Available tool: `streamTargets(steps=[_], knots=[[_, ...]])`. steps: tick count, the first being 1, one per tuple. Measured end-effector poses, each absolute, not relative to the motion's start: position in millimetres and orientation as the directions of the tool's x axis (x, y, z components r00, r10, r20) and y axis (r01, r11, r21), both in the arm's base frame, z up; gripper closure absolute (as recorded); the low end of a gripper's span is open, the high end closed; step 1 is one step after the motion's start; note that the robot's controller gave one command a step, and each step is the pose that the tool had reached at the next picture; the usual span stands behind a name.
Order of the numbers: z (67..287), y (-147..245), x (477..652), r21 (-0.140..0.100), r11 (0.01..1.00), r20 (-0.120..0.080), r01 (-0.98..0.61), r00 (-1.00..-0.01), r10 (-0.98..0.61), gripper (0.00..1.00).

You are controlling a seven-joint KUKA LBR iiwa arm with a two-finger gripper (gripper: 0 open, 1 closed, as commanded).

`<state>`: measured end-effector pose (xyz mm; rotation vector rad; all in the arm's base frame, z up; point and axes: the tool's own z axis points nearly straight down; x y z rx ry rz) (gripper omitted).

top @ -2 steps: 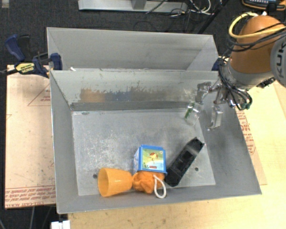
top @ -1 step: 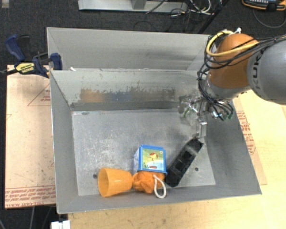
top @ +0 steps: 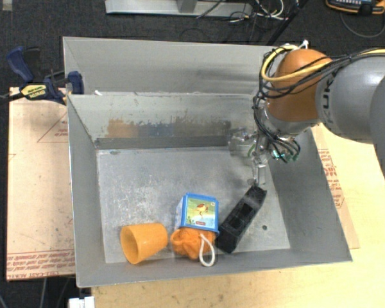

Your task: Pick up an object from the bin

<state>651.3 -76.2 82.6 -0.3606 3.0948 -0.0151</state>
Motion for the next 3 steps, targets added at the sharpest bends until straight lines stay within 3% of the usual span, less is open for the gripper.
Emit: streamTargets(steps=[1,2,3], knots=[[78.2,-107.7,624.6,-0.011,0.953,-0.024,-0.302,-0.953,-0.302,0.0],[69.8,-124.1,581.4,-0.014,0.94,-0.022,-0.341,-0.94,-0.341,0.0],[78.1,-104.4,554.7,-0.016,0.885,-0.021,-0.466,-0.884,-0.466,0.0]])
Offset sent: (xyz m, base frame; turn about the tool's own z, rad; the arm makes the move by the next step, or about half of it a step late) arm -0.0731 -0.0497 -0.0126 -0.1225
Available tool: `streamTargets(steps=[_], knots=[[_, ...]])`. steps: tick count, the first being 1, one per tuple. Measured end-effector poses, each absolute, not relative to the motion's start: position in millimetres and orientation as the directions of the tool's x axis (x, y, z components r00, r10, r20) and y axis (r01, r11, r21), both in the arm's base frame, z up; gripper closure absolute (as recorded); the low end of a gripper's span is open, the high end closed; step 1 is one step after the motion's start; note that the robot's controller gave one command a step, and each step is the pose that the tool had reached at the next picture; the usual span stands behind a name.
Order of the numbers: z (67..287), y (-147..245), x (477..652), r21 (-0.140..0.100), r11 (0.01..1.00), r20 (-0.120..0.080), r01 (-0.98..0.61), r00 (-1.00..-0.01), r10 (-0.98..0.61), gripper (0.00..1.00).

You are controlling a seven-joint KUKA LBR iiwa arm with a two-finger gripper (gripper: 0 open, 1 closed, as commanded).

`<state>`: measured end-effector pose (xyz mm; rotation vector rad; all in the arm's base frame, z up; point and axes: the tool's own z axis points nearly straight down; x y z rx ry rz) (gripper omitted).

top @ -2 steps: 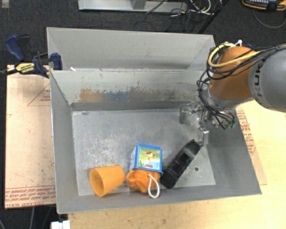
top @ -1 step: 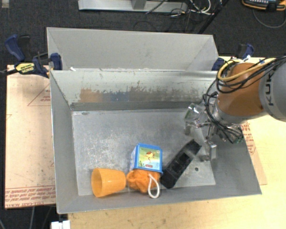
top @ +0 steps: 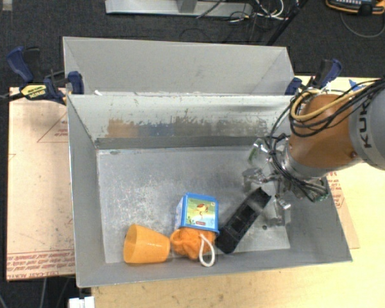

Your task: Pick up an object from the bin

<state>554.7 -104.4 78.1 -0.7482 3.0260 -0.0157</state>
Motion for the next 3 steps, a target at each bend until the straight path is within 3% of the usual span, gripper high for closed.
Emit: streamTargets(steps=[1,2,3], knots=[[78.3,-91.9,542.1,-0.017,0.827,-0.019,-0.562,-0.827,-0.562,0.0],[73.4,-70.2,556.4,-0.019,0.839,-0.021,-0.544,-0.838,-0.545,0.0],[72.2,-57.5,576.7,-0.022,0.529,-0.014,-0.848,-0.529,-0.849,1.0]])
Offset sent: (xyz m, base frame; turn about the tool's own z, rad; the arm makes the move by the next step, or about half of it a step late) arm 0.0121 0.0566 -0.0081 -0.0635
